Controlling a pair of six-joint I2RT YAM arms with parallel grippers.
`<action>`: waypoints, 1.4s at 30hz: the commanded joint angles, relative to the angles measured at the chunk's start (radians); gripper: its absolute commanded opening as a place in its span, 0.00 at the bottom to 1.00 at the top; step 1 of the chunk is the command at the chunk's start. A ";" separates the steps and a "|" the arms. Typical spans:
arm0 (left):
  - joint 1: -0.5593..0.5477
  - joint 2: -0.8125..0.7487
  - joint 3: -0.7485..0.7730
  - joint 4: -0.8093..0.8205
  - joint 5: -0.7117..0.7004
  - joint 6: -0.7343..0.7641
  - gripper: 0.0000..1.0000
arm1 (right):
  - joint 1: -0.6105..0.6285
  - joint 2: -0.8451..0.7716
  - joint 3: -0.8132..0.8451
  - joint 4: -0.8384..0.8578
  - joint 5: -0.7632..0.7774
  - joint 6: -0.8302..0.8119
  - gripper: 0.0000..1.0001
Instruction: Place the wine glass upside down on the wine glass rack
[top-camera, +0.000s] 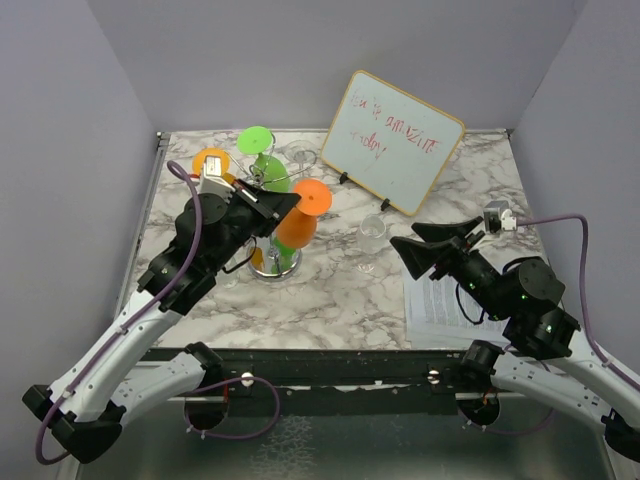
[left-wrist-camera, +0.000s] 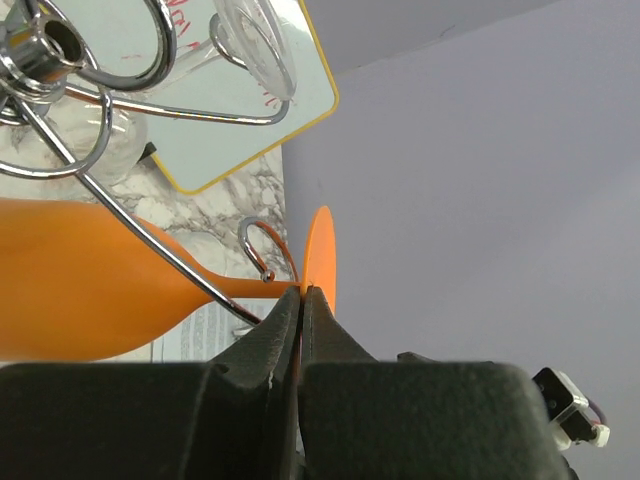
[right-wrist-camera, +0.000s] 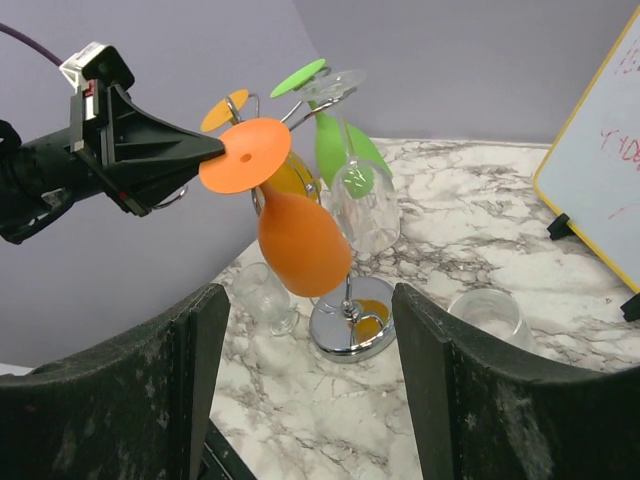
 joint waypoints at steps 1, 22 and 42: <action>-0.002 0.014 0.036 0.003 0.013 0.032 0.00 | 0.008 0.002 -0.006 -0.012 0.038 0.020 0.71; -0.001 -0.025 0.107 -0.116 0.054 0.115 0.69 | 0.007 0.006 -0.014 -0.060 0.098 0.050 0.71; -0.001 -0.223 0.100 -0.141 0.186 0.481 0.79 | 0.007 0.576 0.267 -0.371 0.313 0.104 0.62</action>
